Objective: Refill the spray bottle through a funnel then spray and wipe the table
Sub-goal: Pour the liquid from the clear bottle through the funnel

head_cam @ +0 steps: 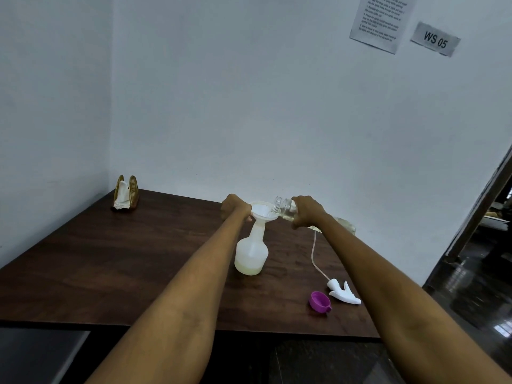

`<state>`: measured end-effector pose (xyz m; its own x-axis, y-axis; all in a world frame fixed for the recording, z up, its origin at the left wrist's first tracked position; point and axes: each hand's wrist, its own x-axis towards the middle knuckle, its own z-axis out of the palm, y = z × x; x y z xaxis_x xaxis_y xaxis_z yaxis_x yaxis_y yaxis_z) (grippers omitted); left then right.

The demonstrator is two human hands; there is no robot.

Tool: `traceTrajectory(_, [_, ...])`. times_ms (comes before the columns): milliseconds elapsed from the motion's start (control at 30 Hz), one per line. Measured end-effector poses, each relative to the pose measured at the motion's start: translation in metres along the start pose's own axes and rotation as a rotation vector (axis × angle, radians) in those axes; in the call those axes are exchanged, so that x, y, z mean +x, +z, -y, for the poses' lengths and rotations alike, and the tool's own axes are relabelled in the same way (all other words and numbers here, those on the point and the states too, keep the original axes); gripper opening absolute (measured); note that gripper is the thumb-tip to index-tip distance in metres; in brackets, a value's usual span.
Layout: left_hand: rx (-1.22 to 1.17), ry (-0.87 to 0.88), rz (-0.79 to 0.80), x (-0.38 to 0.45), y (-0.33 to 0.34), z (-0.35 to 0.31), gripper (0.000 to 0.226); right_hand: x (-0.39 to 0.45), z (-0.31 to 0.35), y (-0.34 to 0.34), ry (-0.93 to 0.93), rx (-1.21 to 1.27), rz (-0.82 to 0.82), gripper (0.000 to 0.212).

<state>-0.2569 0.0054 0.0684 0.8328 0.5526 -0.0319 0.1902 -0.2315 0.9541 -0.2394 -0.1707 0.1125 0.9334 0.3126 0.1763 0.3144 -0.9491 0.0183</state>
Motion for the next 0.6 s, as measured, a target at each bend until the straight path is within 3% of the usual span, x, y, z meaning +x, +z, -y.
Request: traceTrajectory(600, [0.014, -0.009, 0.004, -0.0021, -0.0016, -0.0008, 0.028, 0.0019, 0.0006, 0.0012, 0.013, -0.001, -0.007, 0.048])
